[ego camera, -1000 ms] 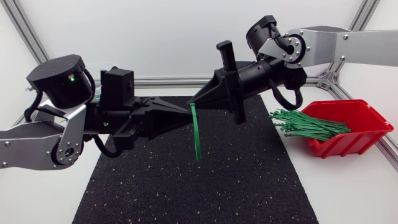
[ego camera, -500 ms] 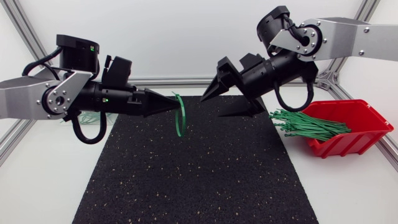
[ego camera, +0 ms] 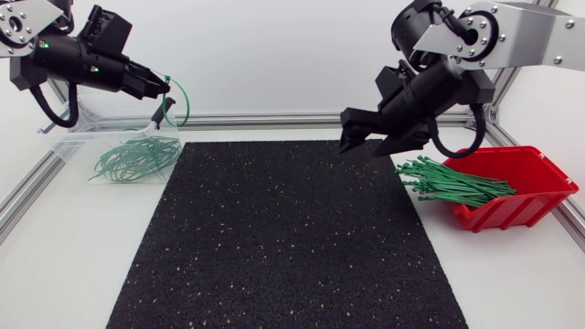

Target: Take a green cable tie from the red box, thread the tail through the head to close it, then place it in the transparent bin on the left.

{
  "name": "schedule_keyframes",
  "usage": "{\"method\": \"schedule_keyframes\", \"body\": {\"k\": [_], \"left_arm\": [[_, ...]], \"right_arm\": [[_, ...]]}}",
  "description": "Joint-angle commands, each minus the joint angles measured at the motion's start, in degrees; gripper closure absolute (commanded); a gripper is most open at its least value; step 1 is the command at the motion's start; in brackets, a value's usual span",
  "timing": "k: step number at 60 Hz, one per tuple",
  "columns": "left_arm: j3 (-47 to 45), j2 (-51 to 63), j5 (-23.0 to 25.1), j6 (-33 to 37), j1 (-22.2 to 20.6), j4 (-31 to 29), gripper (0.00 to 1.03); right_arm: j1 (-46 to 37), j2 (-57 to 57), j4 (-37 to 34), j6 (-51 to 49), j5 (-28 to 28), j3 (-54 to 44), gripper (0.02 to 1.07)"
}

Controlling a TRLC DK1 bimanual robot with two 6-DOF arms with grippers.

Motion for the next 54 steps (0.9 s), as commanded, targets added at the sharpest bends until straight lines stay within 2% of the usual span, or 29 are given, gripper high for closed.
{"method": "schedule_keyframes", "body": {"k": [1,10,16,26,29,33,35,41,43,45,48,49,50,54], "left_arm": [[4.62,2.05,-2.99,2.45,2.32,-0.64,1.0],[10.95,4.25,-7.39,2.63,6.8,-0.73,1.0],[15.52,7.76,-12.49,2.72,9.53,2.0,1.0],[19.65,12.95,-17.23,3.51,11.72,3.67,1.0],[19.56,14.09,-18.99,3.6,12.34,5.95,1.0],[20.09,15.06,-19.43,3.68,12.69,5.95,0.98],[19.74,15.41,-20.4,4.39,12.78,6.13,0.91],[19.3,16.2,-21.45,4.91,12.87,7.1,0.82],[19.39,16.82,-21.71,4.91,13.22,7.18,0.76],[19.39,17.34,-21.8,5.18,13.48,7.18,0.66],[19.3,18.05,-23.74,5.62,13.57,7.18,0.15],[19.3,18.05,-23.74,5.62,13.57,7.18,0.09],[19.12,18.22,-23.82,5.7,13.57,7.18,0.03],[19.12,18.49,-24.0,5.88,13.66,7.18,0.03]], "right_arm": [[-0.94,-2.87,-0.82,-2.93,2.35,0.86,0.07],[-1.82,-5.68,-0.03,-5.21,7.01,-0.02,0.07],[-2.88,-7.52,0.59,-6.62,8.06,-0.9,0.07],[-3.67,-10.51,1.11,-7.93,10.26,-2.22,0.07],[-3.84,-11.48,1.11,-8.29,10.35,-2.57,0.07],[-4.11,-12.45,1.03,-8.55,10.7,-2.84,0.07],[-4.28,-12.89,0.94,-8.9,10.7,-3.1,0.07],[-4.28,-14.29,0.85,-8.9,10.7,-3.98,0.07],[-4.28,-14.73,0.85,-8.99,10.7,-4.15,0.07],[-4.28,-15.17,0.76,-8.99,10.7,-4.42,0.07],[-4.28,-15.87,0.59,-8.99,10.7,-4.68,0.07],[-4.28,-16.05,0.59,-8.99,10.7,-4.77,0.07],[-4.28,-16.4,0.59,-8.99,10.7,-4.94,0.07],[-4.28,-17.37,0.23,-9.08,10.79,-5.12,0.07]]}}
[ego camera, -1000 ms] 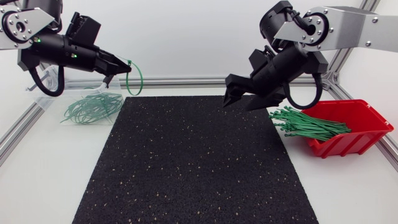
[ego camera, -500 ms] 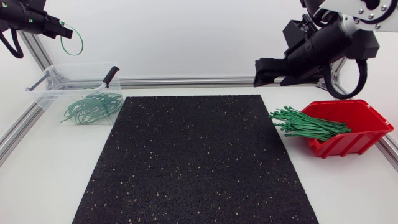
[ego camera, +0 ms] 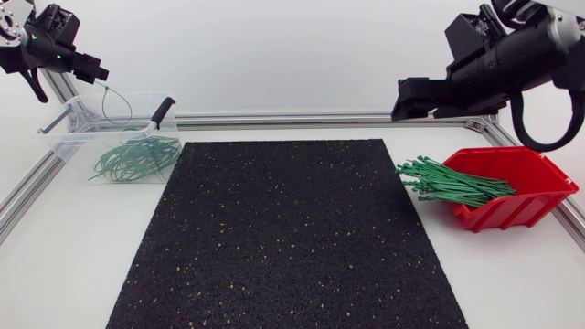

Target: Take a green cable tie from the red box, thread the tail through the head to close it, then place it in the transparent bin on the left.

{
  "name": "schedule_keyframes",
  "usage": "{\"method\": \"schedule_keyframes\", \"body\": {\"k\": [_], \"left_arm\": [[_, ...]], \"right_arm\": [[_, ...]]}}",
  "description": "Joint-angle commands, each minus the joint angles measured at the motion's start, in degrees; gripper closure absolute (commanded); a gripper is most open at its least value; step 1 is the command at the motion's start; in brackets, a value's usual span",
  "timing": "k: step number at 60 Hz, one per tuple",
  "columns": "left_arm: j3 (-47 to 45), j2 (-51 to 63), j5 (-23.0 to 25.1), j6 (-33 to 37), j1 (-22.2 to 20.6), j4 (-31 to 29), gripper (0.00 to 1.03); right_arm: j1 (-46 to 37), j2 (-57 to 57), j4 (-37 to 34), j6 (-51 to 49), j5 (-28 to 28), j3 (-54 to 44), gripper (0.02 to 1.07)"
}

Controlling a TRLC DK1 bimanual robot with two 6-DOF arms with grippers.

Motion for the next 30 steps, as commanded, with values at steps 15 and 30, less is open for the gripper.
{"method": "schedule_keyframes", "body": {"k": [15,30], "left_arm": [[-0.16,-3.35,-2.26,1.27,-0.01,-0.6,0.03],[-4.82,-13.11,-2.35,-2.34,-2.12,-3.77,0.03]], "right_arm": [[-2.57,-4.42,-1.43,-2.11,0.67,-0.48,0.07],[-10.39,-6.71,-0.9,-5.89,0.67,-0.48,0.07]]}}
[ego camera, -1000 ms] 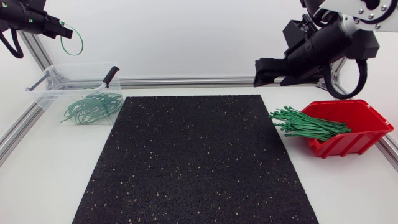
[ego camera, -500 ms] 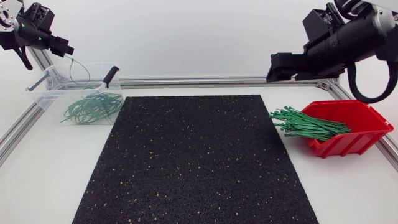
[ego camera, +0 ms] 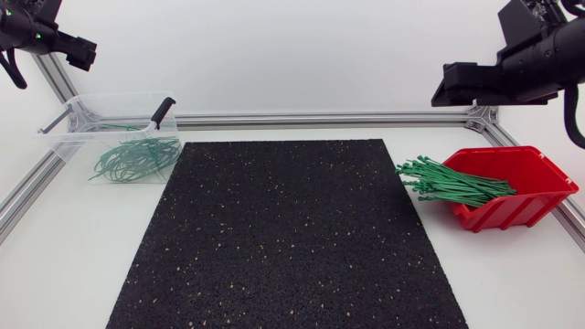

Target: Take a green cable tie from the red box, thread the tail through the head to close it, then place it in the transparent bin on the left.

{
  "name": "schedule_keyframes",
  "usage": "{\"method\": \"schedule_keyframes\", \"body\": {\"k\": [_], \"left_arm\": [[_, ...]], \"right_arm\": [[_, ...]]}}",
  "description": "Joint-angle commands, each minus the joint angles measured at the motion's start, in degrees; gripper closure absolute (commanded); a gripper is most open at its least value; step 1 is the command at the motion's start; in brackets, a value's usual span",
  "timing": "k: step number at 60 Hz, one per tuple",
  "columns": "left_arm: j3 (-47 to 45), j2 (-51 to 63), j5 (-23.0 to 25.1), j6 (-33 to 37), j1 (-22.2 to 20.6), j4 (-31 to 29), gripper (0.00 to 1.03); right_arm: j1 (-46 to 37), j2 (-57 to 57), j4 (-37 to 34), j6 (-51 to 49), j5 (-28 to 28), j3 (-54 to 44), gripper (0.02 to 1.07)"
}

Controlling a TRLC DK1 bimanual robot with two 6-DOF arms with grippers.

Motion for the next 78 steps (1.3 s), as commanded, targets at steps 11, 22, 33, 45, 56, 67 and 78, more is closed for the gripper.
{"method": "schedule_keyframes", "body": {"k": [11,22,33,45,56,67,78], "left_arm": [[-11.64,-12.65,-1.26,-3.92,-4.67,0.88,0.03],[-19.73,-21.97,-2.58,-4.89,-7.84,1.23,0.03],[-27.9,-30.85,-2.58,-7.7,-9.95,1.84,0.03],[-37.31,-39.81,-12.42,-7.7,-15.4,3.86,0.03],[-45.22,-48.86,-17.52,-9.81,-20.67,6.06,0.03],[-50.93,-55.54,-19.28,-13.68,-22.78,8.17,0.03],[-57.52,-65.83,-19.28,-17.9,-26.91,9.84,0.03]], "right_arm": [[-9.36,-5.55,2.72,-5.89,0.41,-4.5,0.07],[-12.35,-12.58,6.67,-8.79,0.06,-11.53,0.07],[-12.78,-19.52,8.78,-9.84,-0.03,-18.48,0.07],[-13.05,-26.55,11.6,-10.46,0.06,-25.42,0.07],[-13.58,-31.91,12.12,-11.78,0.23,-29.29,0.07],[-13.84,-36.48,13.18,-12.04,0.32,-33.51,0.07],[-13.58,-40.62,13.97,-12.3,0.58,-37.29,0.07]]}}
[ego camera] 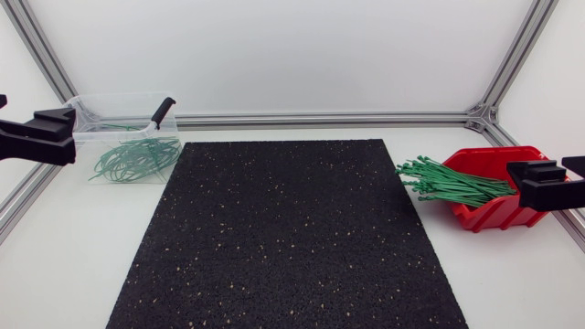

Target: Take a green cable tie from the red box, thread the tail through the head to close it, then place it in the transparent bin on the left.

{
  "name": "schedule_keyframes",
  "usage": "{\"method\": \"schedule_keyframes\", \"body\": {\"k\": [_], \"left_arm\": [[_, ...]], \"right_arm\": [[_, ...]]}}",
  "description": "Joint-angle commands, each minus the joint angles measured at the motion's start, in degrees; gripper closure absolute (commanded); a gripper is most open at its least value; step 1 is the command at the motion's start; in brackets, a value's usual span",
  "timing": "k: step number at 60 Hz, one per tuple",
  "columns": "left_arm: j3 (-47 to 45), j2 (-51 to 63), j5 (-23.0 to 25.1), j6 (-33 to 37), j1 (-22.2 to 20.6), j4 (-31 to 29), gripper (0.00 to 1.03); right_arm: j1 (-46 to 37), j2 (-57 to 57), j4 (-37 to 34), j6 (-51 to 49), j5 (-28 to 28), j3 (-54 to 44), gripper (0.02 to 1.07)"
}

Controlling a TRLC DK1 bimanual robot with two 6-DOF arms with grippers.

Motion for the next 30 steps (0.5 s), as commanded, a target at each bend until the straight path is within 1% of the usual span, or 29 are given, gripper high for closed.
{"method": "schedule_keyframes", "body": {"k": [1,11,18,30], "left_arm": [[-3.04,-4.59,-0.15,-2.51,-1.43,1.27,0.03],[-9.45,-11.97,-0.07,-2.42,-2.92,3.56,0.03],[-13.41,-14.96,-0.07,-2.25,-3.18,4.96,0.03],[-17.45,-18.04,-0.07,-2.42,-3.27,5.67,0.03]], "right_arm": [[-0.09,-1.76,0.88,-1.09,0.41,-2.29,0.07],[0.09,-3.34,2.11,-1.44,0.5,-4.32,0.07],[0.53,-4.39,3.34,-1.71,0.67,-6.25,0.07],[1.23,-7.65,3.78,-2.41,1.2,-8.36,0.07]]}}
